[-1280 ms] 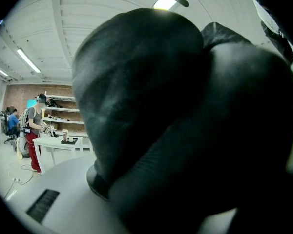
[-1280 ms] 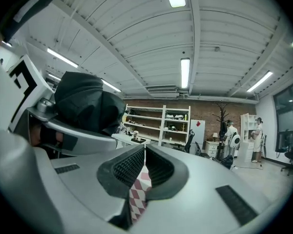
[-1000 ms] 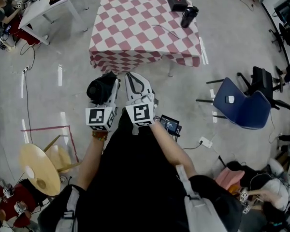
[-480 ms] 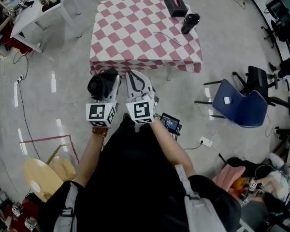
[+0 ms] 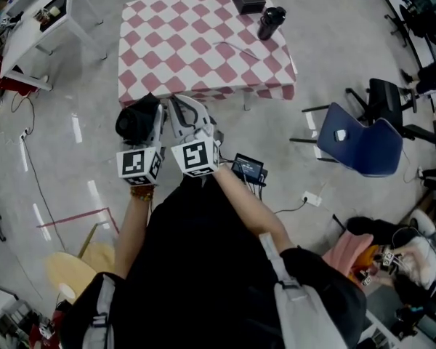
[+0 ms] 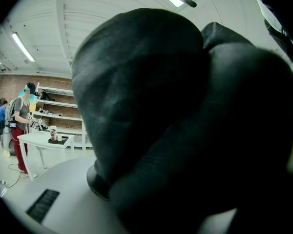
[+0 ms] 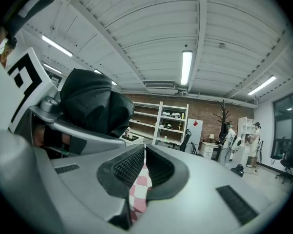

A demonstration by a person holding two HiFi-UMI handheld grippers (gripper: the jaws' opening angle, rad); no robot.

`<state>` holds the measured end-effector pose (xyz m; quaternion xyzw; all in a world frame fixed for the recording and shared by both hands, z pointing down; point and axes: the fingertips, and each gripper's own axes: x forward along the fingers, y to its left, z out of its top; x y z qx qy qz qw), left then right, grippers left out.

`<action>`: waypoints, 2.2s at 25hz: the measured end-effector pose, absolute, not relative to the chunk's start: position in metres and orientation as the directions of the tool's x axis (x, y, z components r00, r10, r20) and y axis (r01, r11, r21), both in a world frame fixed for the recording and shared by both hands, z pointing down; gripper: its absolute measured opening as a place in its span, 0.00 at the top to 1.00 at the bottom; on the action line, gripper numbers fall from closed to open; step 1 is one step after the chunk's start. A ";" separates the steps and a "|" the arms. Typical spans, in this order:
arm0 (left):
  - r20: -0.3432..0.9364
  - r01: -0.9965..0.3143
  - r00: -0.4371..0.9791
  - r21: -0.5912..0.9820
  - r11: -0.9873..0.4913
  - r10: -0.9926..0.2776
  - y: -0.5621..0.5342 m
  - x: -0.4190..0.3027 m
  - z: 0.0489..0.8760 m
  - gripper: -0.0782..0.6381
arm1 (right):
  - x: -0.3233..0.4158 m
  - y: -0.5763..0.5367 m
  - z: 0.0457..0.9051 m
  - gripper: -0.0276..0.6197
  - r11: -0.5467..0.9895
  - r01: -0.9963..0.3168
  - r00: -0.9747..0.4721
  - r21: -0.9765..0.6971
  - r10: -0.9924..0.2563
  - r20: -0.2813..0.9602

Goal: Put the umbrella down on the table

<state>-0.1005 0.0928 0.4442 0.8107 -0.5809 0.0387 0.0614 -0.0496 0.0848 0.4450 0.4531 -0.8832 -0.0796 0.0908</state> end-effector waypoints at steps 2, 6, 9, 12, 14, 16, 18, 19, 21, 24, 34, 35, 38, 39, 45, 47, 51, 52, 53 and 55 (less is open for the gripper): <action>0.143 -0.949 0.315 0.049 -0.312 -0.938 0.078 -0.092 0.447 0.60 | -0.042 0.068 0.445 0.93 0.583 -0.783 -0.581 0.216 -0.810 0.080; 0.147 -0.954 0.300 0.041 -0.297 -0.943 0.050 -0.074 0.446 0.60 | -0.026 0.037 0.443 0.93 0.596 -0.772 -0.597 0.221 -0.799 0.068; 0.146 -0.957 0.289 0.037 -0.287 -0.946 0.030 -0.061 0.443 0.60 | -0.015 0.016 0.440 0.93 0.606 -0.768 -0.608 0.209 -0.791 0.059; 0.145 -0.960 0.280 0.037 -0.277 -0.949 0.016 -0.051 0.441 0.60 | -0.004 0.000 0.442 0.93 0.617 -0.759 -0.619 0.209 -0.783 0.062; 0.143 -0.962 0.274 0.044 -0.271 -0.951 0.010 -0.048 0.440 0.60 | 0.001 -0.009 0.442 0.93 0.621 -0.758 -0.621 0.201 -0.781 0.069; 0.142 -0.963 0.270 0.051 -0.265 -0.952 0.005 -0.049 0.439 0.60 | 0.003 -0.015 0.447 0.93 0.628 -0.754 -0.626 0.196 -0.776 0.077; 0.142 -0.962 0.271 0.060 -0.265 -0.952 0.001 -0.053 0.439 0.60 | 0.000 -0.021 0.452 0.93 0.635 -0.747 -0.632 0.197 -0.770 0.082; 0.142 -0.961 0.275 0.067 -0.268 -0.951 -0.002 -0.055 0.439 0.60 | -0.002 -0.023 0.454 0.93 0.639 -0.744 -0.636 0.197 -0.767 0.086; 0.135 -0.956 0.291 0.084 -0.281 -0.947 -0.010 -0.061 0.439 0.60 | -0.008 -0.028 0.457 0.93 0.644 -0.737 -0.640 0.203 -0.762 0.093; 0.121 -0.943 0.328 0.109 -0.316 -0.937 -0.026 -0.075 0.440 0.60 | -0.022 -0.043 0.460 0.93 0.644 -0.731 -0.640 0.226 -0.762 0.100; 0.104 -0.910 0.401 0.157 -0.383 -0.910 -0.075 -0.134 0.439 0.60 | -0.081 -0.078 0.464 0.93 0.638 -0.711 -0.628 0.295 -0.765 0.142; 0.104 -0.908 0.406 0.159 -0.387 -0.908 -0.079 -0.140 0.440 0.60 | -0.085 -0.081 0.465 0.93 0.636 -0.713 -0.624 0.293 -0.767 0.147; 0.108 -0.901 0.420 0.167 -0.400 -0.901 -0.087 -0.156 0.442 0.60 | -0.095 -0.087 0.467 0.93 0.621 -0.732 -0.604 0.281 -0.782 0.155; 0.109 -0.899 0.425 0.169 -0.404 -0.899 -0.089 -0.160 0.443 0.60 | -0.097 -0.088 0.467 0.93 0.616 -0.736 -0.598 0.281 -0.786 0.155; 0.135 -0.896 0.429 0.186 -0.402 -0.893 -0.105 -0.174 0.455 0.60 | -0.108 -0.099 0.477 0.93 0.618 -0.732 -0.593 0.288 -0.785 0.178; 0.153 -0.898 0.428 0.183 -0.400 -0.890 -0.113 -0.175 0.461 0.60 | -0.109 -0.107 0.479 0.93 0.615 -0.738 -0.591 0.276 -0.788 0.176; 0.188 -0.904 0.419 0.179 -0.389 -0.888 -0.132 -0.174 0.474 0.60 | -0.108 -0.124 0.482 0.93 0.621 -0.739 -0.598 0.261 -0.783 0.170; 0.196 -0.907 0.413 0.174 -0.383 -0.889 -0.138 -0.173 0.477 0.60 | -0.106 -0.130 0.482 0.93 0.625 -0.735 -0.603 0.261 -0.780 0.170; 0.205 -0.911 0.405 0.168 -0.376 -0.891 -0.145 -0.171 0.481 0.60 | -0.105 -0.135 0.483 0.93 0.630 -0.731 -0.607 0.261 -0.776 0.172; 0.226 -0.918 0.391 0.162 -0.361 -0.892 -0.155 -0.168 0.488 0.60 | -0.100 -0.144 0.485 0.93 0.637 -0.728 -0.612 0.252 -0.770 0.178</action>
